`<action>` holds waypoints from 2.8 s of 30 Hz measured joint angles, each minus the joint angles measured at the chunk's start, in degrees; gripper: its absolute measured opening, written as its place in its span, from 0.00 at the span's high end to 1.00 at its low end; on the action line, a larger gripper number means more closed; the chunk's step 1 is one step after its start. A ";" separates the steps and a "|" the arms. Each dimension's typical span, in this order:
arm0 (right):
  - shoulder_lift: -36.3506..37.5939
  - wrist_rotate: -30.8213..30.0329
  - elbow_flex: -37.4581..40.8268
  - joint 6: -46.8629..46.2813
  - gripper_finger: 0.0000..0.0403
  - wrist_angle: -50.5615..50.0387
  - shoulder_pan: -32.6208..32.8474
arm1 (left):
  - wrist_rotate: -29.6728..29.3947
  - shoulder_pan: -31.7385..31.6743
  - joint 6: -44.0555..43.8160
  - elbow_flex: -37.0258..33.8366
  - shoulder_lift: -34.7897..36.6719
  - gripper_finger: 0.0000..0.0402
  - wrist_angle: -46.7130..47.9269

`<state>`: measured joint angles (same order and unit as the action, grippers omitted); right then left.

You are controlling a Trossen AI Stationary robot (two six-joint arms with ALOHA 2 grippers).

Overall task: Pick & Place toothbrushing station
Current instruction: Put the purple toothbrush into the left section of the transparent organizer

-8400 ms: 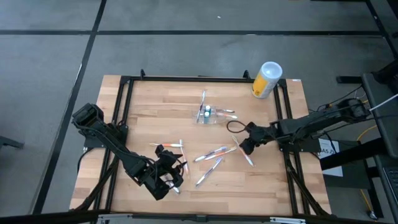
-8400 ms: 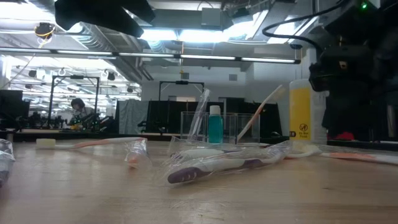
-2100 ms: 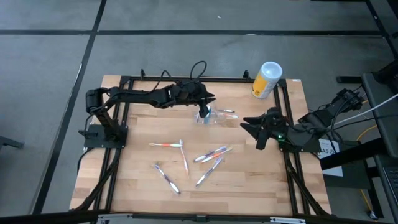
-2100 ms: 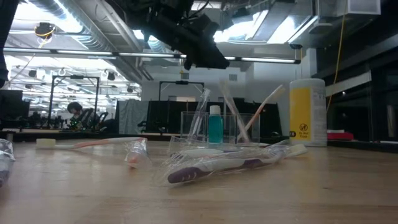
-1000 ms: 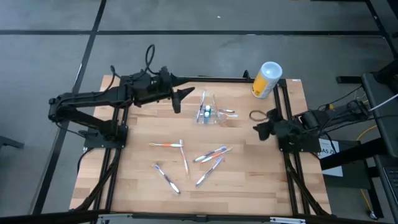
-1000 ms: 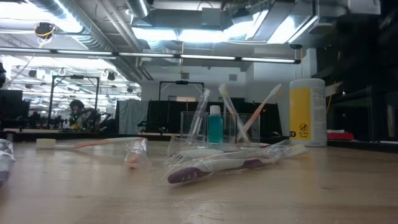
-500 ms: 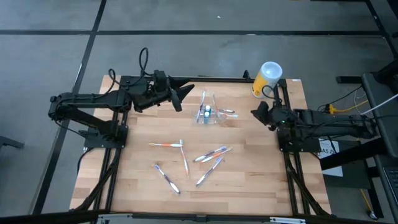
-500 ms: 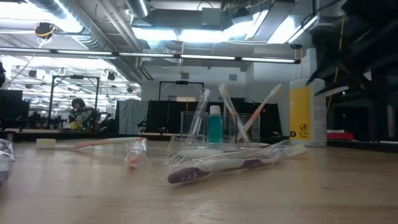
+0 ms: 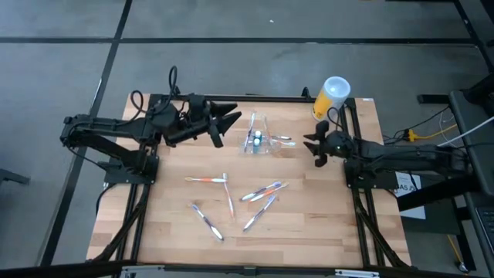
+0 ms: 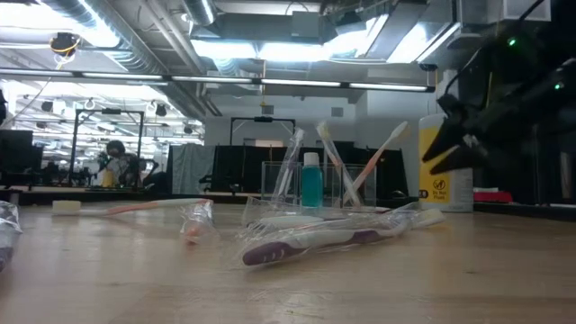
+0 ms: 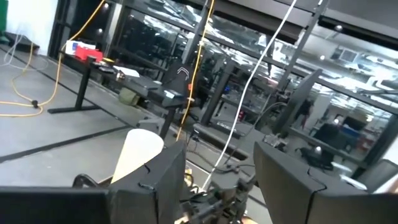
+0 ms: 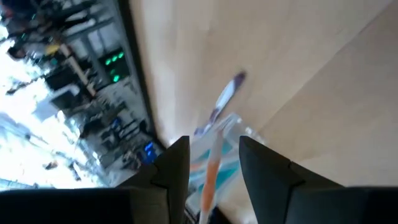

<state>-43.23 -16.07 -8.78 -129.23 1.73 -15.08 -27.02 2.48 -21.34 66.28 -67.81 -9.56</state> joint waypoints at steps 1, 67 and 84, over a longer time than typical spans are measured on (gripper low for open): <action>-1.28 0.06 0.00 -0.80 0.65 0.43 -0.37 | -0.12 0.31 0.00 0.00 0.00 0.54 0.02; -54.61 13.75 -23.69 -0.17 0.79 16.59 -9.15 | 1.01 2.17 -1.67 -0.02 7.78 0.54 -5.83; -54.74 9.87 -23.47 -1.09 0.97 18.07 -9.04 | 1.05 2.41 -1.88 -0.02 7.78 0.54 -6.11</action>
<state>-97.97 -6.20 -32.25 -130.33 19.80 -24.12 -25.98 4.89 -23.23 66.26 -60.03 -15.67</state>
